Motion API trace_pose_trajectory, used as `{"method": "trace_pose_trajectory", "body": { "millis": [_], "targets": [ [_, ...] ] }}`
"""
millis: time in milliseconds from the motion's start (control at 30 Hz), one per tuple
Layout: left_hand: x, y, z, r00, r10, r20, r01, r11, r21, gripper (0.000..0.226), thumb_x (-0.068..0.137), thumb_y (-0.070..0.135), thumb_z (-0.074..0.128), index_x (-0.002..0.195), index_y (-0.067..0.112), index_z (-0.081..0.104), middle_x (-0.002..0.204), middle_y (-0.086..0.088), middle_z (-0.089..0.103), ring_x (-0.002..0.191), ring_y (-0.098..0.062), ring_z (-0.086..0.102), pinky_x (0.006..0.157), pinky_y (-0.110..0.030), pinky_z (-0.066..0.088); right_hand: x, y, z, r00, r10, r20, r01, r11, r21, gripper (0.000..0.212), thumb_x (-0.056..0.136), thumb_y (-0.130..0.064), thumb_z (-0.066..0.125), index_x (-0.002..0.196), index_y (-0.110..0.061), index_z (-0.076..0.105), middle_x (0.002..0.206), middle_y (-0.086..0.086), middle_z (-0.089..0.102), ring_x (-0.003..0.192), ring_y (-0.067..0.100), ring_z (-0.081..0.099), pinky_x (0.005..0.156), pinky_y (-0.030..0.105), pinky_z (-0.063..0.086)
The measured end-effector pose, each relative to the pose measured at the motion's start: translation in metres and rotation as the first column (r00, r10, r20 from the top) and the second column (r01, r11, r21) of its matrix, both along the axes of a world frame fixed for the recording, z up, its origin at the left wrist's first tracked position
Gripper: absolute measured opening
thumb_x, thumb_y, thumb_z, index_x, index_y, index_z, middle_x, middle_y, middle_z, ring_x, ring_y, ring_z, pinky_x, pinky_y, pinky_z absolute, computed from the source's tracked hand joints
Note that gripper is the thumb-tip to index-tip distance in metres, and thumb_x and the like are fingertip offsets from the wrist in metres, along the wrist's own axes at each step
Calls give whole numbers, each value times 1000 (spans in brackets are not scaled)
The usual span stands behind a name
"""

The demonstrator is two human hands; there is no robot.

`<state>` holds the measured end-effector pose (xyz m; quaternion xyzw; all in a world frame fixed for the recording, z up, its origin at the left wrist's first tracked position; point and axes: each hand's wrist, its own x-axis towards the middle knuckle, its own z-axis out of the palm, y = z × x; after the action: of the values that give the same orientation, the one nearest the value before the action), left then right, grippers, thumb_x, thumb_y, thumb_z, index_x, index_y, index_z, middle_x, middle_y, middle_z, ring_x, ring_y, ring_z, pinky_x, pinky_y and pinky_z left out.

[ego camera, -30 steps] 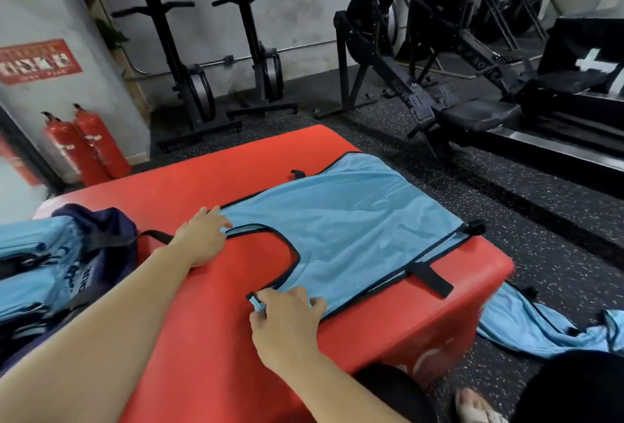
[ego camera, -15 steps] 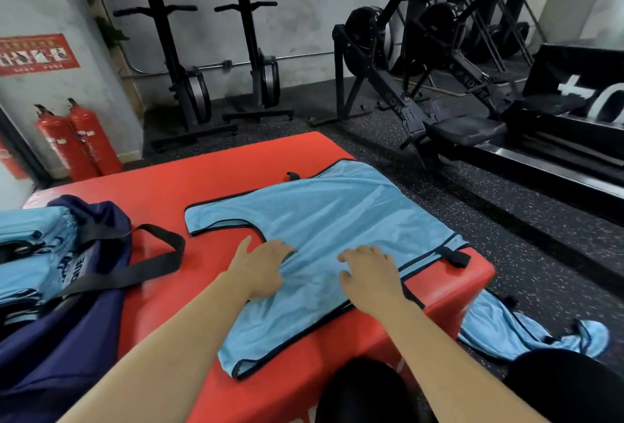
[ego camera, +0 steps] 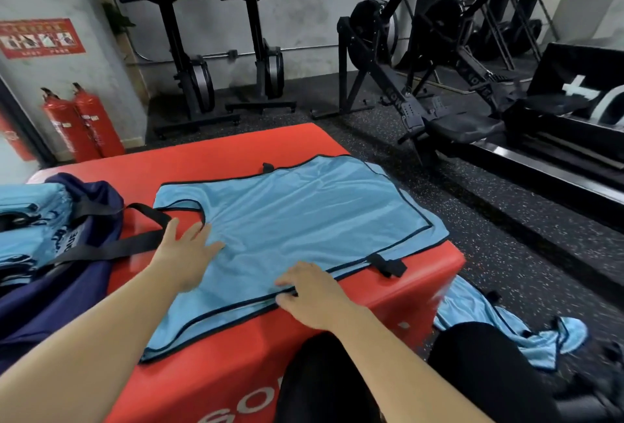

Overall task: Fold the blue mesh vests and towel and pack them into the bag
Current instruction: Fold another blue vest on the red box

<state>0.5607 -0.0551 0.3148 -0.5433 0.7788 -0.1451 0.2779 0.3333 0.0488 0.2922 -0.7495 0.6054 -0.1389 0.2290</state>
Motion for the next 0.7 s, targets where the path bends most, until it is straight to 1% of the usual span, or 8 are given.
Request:
{"method": "trace_pose_trajectory", "body": {
  "millis": [100, 167, 233, 367, 433, 467, 533, 700],
  "targets": [
    [-33, 13, -4, 977, -17, -213, 9, 999, -40, 58, 96, 20, 38, 151, 35, 25, 164, -4, 8, 151, -17, 8, 118, -51, 0, -30, -6, 8, 977, -141, 163, 154, 985, -72, 28, 93, -21, 55, 118, -18, 68, 125, 6, 62, 123, 21, 51, 104, 29, 38],
    [-63, 23, -8, 891, -26, -453, 13, 999, -31, 44, 96, 24, 40, 139, 37, 43, 150, 7, 38, 141, -10, 32, 116, -44, 9, -63, -11, 11, 934, -279, 224, 309, 945, -111, 25, 92, -18, 55, 112, -18, 70, 119, 4, 67, 115, 23, 58, 98, 33, 44],
    [-94, 34, -11, 805, -69, -589, 56, 998, -42, 34, 97, 33, 43, 130, 37, 51, 136, 14, 51, 130, -7, 44, 111, -38, 15, -104, -17, 14, 866, -439, 240, 478, 869, -132, 22, 92, -19, 54, 107, -19, 71, 114, 4, 69, 109, 26, 60, 93, 36, 47],
    [-144, 47, -15, 736, -98, -669, 121, 993, -12, 26, 92, 45, 53, 114, 35, 61, 114, 15, 62, 114, -4, 54, 98, -33, 21, -190, -31, 11, 699, -693, 178, 713, 695, -96, 21, 91, -22, 52, 104, -13, 67, 109, 11, 66, 104, 32, 59, 87, 36, 45],
    [-157, 48, -17, 732, -98, -675, 134, 991, 2, 21, 88, 49, 56, 101, 34, 64, 100, 17, 64, 104, -2, 57, 93, -32, 23, -221, -39, 6, 641, -754, 142, 764, 644, -31, 14, 89, -26, 54, 86, -13, 56, 89, 11, 56, 87, 30, 53, 77, 36, 43],
    [-162, 47, -17, 734, -87, -674, 130, 991, 13, 19, 86, 51, 58, 95, 35, 63, 92, 18, 63, 99, -1, 57, 94, -32, 25, -231, -43, 3, 624, -772, 126, 777, 629, 7, 20, 88, -30, 56, 79, -15, 46, 80, 6, 48, 81, 27, 47, 72, 35, 39],
    [-169, 46, -16, 729, -37, -683, 96, 994, 50, 22, 83, 55, 61, 88, 34, 60, 79, 20, 59, 89, 1, 56, 96, -32, 26, -246, -53, -5, 615, -780, 112, 777, 624, 79, 31, 87, -36, 58, 73, -18, 36, 75, 2, 41, 77, 25, 43, 70, 34, 36],
    [-177, 43, -13, 799, -43, -600, 69, 997, 21, 14, 78, 45, 60, 74, 32, 56, 71, 21, 55, 82, 0, 55, 87, -29, 24, -255, -72, -12, 649, -758, 69, 749, 652, 120, 18, 81, -30, 59, 85, -14, 51, 87, 7, 56, 82, 27, 56, 71, 32, 42]
  ]
}}
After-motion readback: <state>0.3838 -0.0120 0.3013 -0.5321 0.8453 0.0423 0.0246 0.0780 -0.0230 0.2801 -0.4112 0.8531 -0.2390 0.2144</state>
